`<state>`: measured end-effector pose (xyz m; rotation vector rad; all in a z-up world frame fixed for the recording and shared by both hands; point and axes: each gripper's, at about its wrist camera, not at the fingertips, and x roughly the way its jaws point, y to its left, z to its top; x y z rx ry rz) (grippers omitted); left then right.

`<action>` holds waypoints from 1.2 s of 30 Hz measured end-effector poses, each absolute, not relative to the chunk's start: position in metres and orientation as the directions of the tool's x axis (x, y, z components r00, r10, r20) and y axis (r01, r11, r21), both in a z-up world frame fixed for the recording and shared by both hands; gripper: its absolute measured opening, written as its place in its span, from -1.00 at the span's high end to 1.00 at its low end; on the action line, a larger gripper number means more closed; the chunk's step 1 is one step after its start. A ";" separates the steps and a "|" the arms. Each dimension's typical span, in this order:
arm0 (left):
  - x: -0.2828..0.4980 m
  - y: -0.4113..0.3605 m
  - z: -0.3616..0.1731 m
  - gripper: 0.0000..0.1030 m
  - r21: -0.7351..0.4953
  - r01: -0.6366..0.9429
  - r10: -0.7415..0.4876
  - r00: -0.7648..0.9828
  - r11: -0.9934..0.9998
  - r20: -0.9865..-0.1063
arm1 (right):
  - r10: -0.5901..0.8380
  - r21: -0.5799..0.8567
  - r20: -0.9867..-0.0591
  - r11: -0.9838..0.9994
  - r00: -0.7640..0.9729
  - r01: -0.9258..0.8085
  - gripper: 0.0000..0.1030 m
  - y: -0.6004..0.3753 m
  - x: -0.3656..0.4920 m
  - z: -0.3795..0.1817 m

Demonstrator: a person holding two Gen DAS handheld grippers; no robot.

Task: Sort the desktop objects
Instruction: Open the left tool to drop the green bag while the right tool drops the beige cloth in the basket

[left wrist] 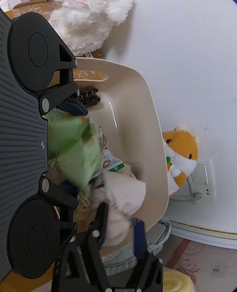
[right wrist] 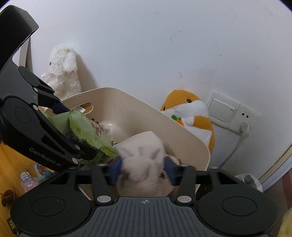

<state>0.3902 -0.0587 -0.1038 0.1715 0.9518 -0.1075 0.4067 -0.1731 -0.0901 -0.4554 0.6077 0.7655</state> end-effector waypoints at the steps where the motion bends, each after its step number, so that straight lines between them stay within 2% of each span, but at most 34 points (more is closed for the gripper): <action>1: 0.389 -0.057 -0.103 -0.42 0.098 0.163 -0.014 0.577 0.982 -0.817 | 0.500 -0.168 -0.647 0.642 0.575 -0.748 -0.42 -0.174 0.405 -0.089; 3: 0.388 -0.056 -0.101 -0.46 0.109 0.158 -0.003 0.583 0.981 -0.812 | 0.503 -0.179 -0.635 0.643 0.586 -0.745 -0.54 -0.175 0.401 -0.085; 5: 0.384 -0.053 -0.099 -0.48 0.125 0.150 0.012 0.592 0.981 -0.806 | 0.509 -0.186 -0.624 0.641 0.593 -0.745 -0.77 -0.176 0.398 -0.082; 11: 0.375 -0.037 -0.089 -0.48 0.122 0.112 0.030 0.606 0.986 -0.795 | 0.527 -0.199 -0.597 0.633 0.605 -0.748 -0.96 -0.178 0.380 -0.072; 21: 0.353 -0.012 -0.074 -0.48 0.054 0.081 -0.006 0.605 0.995 -0.796 | 0.535 -0.222 -0.582 0.620 0.612 -0.753 -1.00 -0.182 0.350 -0.065; 25: 0.348 -0.008 -0.073 -0.48 0.079 0.079 0.015 0.607 0.994 -0.794 | 0.519 -0.238 -0.585 0.624 0.623 -0.744 -1.00 -0.183 0.343 -0.064; 36: 0.308 0.004 -0.067 -0.48 0.070 0.140 -0.029 0.602 0.988 -0.798 | 0.505 -0.210 -0.593 0.655 0.627 -0.726 -1.00 -0.199 0.320 -0.060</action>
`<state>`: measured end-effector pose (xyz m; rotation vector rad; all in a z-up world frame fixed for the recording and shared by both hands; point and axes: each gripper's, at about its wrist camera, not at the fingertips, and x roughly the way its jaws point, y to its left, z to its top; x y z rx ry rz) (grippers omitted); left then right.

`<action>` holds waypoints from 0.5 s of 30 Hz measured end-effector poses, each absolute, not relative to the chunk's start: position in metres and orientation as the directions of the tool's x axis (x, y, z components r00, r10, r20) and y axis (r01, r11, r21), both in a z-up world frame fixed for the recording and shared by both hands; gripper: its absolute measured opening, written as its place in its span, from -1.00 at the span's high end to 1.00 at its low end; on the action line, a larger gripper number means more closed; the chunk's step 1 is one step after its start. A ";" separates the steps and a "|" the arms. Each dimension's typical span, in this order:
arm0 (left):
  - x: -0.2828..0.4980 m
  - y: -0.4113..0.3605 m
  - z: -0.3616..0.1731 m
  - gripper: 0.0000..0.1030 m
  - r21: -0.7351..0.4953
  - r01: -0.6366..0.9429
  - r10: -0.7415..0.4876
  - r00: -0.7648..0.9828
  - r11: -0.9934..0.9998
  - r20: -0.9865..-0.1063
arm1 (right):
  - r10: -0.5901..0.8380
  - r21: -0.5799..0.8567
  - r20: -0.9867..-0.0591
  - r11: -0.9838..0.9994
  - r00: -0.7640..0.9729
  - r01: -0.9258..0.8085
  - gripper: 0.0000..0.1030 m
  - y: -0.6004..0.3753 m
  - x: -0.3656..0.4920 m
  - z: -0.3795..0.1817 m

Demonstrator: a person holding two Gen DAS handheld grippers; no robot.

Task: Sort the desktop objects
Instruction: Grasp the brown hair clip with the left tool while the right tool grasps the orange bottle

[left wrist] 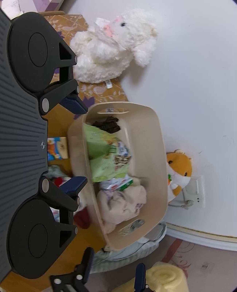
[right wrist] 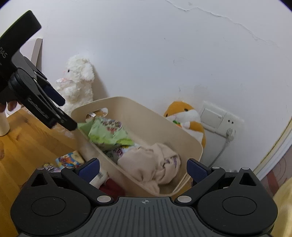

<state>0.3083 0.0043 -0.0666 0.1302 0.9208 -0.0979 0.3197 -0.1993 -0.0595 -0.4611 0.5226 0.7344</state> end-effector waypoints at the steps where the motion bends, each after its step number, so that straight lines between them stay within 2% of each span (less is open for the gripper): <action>1: 0.303 0.007 -0.068 -0.48 0.068 0.143 -0.031 0.597 0.987 -0.802 | 0.503 -0.210 -0.595 0.655 0.626 -0.726 -1.00 -0.202 0.316 -0.062; 10: 0.253 0.028 -0.092 -0.48 0.069 0.188 -0.043 0.534 0.980 -0.844 | 0.512 -0.133 -0.679 0.620 0.527 -0.773 -1.00 -0.220 0.267 -0.098; 15: 0.231 0.036 -0.106 -0.48 0.021 0.177 -0.071 0.497 0.984 -0.865 | 0.526 -0.068 -0.713 0.606 0.463 -0.793 -1.00 -0.223 0.240 -0.113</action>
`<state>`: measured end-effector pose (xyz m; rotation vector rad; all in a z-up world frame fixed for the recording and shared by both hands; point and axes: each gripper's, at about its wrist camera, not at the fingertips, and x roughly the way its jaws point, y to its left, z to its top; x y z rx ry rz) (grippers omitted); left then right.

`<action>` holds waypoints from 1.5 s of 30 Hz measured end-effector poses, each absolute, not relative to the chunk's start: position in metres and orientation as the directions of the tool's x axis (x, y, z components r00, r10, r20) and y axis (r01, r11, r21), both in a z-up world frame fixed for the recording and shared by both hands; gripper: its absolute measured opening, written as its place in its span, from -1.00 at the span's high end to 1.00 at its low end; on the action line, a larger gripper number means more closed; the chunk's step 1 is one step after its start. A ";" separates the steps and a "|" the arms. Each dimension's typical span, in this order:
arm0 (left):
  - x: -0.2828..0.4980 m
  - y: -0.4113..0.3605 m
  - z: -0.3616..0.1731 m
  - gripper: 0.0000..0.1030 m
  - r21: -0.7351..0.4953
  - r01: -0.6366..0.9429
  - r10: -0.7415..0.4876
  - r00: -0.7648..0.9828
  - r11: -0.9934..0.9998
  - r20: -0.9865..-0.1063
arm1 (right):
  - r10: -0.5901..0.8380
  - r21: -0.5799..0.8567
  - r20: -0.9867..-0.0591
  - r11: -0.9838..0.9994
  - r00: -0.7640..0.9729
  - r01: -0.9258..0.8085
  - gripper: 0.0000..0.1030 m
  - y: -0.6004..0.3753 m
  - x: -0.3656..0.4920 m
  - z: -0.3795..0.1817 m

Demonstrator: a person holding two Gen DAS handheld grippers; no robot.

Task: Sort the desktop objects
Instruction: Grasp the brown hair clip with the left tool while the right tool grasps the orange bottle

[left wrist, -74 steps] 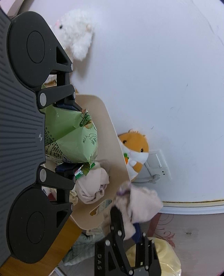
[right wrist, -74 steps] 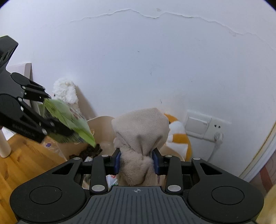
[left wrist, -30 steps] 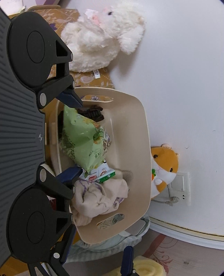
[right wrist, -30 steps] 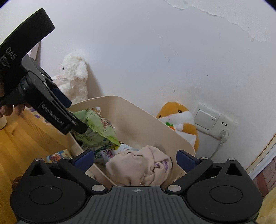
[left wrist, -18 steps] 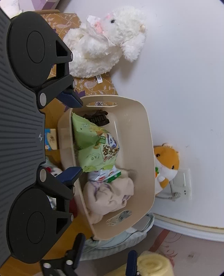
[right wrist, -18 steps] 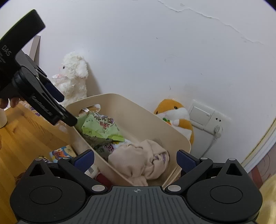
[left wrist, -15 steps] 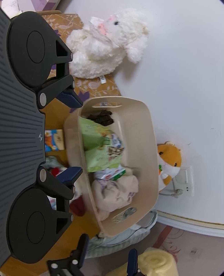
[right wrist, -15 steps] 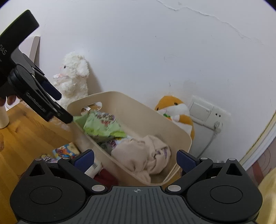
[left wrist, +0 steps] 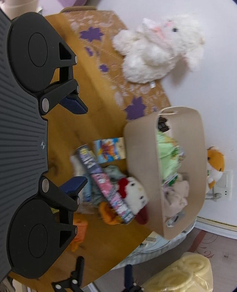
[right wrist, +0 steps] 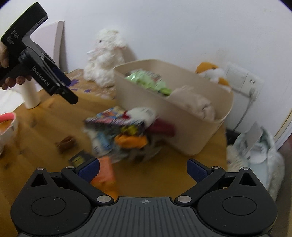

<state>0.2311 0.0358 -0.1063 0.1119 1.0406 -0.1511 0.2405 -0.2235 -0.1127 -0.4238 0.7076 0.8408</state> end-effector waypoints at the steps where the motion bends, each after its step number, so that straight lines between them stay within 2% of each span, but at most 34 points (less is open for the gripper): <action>1: 0.226 0.035 -0.109 -0.48 0.011 0.181 -0.081 0.491 0.983 -0.868 | 0.529 -0.056 -0.721 0.599 0.448 -0.798 -1.00 -0.223 0.235 -0.116; 6: 0.206 0.025 -0.131 -0.48 -0.020 0.199 -0.108 0.441 0.980 -0.891 | 0.542 0.055 -0.786 0.538 0.296 -0.841 -1.00 -0.211 0.215 -0.135; 19: 0.185 0.008 -0.176 -0.46 0.053 0.221 -0.039 0.392 0.974 -0.919 | 0.430 0.011 -0.857 0.565 0.283 -0.825 -1.00 -0.185 0.205 -0.171; 21: 0.187 0.008 -0.179 -0.36 0.051 0.210 -0.036 0.391 0.976 -0.920 | 0.420 0.004 -0.861 0.571 0.287 -0.821 -1.00 -0.183 0.206 -0.174; 28: 0.198 0.011 -0.190 -0.32 0.021 0.147 -0.036 0.371 0.989 -0.928 | 0.414 0.071 -0.883 0.582 0.220 -0.810 -0.99 -0.179 0.217 -0.185; 30: 0.199 0.010 -0.194 -0.19 0.034 0.149 -0.024 0.370 0.988 -0.929 | 0.408 0.079 -0.889 0.585 0.209 -0.807 -0.94 -0.178 0.220 -0.188; 36: 0.204 0.014 -0.201 -0.01 0.012 0.118 -0.032 0.363 0.993 -0.931 | 0.384 0.036 -0.891 0.591 0.242 -0.806 -0.93 -0.175 0.228 -0.191; 38: 0.205 0.015 -0.200 0.09 0.011 0.106 -0.029 0.368 0.994 -0.929 | 0.390 0.024 -0.883 0.594 0.261 -0.804 -0.74 -0.175 0.230 -0.190; 40: 0.207 0.016 -0.199 0.21 -0.002 0.096 -0.038 0.372 0.995 -0.928 | 0.392 0.016 -0.878 0.598 0.275 -0.801 -0.64 -0.174 0.233 -0.188; 42: 0.208 0.017 -0.198 0.46 -0.021 0.088 -0.053 0.372 0.996 -0.927 | 0.411 0.024 -0.870 0.589 0.274 -0.808 -0.44 -0.176 0.235 -0.186; 44: 0.207 0.018 -0.197 0.58 -0.043 0.080 -0.069 0.366 0.996 -0.928 | 0.419 0.017 -0.865 0.574 0.276 -0.819 -0.14 -0.176 0.235 -0.183; 45: 0.207 0.018 -0.197 0.62 -0.052 0.076 -0.076 0.363 0.996 -0.929 | 0.423 0.015 -0.864 0.563 0.273 -0.826 -0.08 -0.176 0.235 -0.182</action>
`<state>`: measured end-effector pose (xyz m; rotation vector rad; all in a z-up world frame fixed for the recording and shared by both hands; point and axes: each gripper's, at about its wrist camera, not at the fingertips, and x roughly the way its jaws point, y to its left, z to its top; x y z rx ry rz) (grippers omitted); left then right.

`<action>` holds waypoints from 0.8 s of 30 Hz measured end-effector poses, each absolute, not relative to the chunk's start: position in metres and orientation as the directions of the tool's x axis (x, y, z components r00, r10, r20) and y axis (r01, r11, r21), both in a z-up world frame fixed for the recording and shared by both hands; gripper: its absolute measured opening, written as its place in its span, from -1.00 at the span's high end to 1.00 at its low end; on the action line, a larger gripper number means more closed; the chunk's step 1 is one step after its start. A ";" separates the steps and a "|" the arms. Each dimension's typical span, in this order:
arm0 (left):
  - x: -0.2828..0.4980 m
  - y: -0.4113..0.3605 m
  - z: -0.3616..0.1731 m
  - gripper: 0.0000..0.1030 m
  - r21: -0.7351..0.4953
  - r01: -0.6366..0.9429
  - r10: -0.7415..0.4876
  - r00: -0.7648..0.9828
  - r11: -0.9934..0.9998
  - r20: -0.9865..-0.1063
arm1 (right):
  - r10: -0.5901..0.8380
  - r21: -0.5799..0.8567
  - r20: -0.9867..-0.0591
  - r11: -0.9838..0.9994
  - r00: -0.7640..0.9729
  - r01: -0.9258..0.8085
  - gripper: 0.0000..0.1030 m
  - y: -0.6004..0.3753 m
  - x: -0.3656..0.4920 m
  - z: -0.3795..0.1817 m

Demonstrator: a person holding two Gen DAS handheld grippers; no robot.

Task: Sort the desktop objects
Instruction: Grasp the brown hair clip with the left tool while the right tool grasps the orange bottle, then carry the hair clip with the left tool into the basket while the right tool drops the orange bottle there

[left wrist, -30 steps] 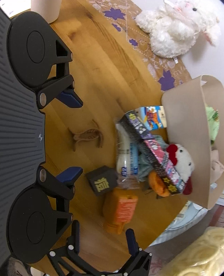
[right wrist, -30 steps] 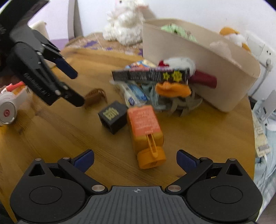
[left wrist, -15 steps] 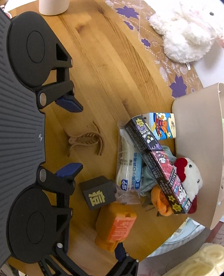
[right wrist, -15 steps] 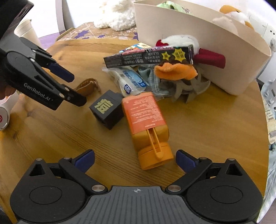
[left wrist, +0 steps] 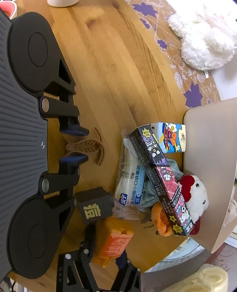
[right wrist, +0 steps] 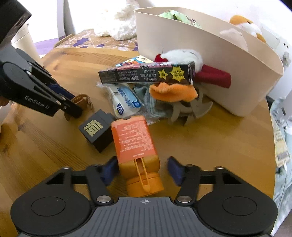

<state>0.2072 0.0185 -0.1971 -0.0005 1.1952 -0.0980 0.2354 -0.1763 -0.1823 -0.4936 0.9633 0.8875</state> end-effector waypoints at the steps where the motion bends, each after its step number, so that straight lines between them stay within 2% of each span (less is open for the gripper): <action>1: 0.207 0.019 -0.197 0.62 -0.061 0.073 -0.083 0.360 0.995 -0.929 | 0.432 0.019 -0.861 0.553 0.267 -0.833 0.06 -0.177 0.235 -0.181; 2: 0.207 0.019 -0.197 0.63 -0.066 0.071 -0.087 0.356 0.995 -0.930 | 0.440 0.024 -0.859 0.545 0.262 -0.838 0.21 -0.177 0.235 -0.180; 4: 0.206 0.020 -0.197 0.63 -0.064 0.066 -0.084 0.358 0.996 -0.930 | 0.440 0.018 -0.857 0.545 0.267 -0.838 0.28 -0.178 0.234 -0.179; 24: 0.197 0.017 -0.155 0.63 -0.093 0.099 -0.128 0.446 0.991 -0.886 | 0.508 0.023 -0.812 0.519 0.287 -0.854 0.29 -0.211 0.229 -0.131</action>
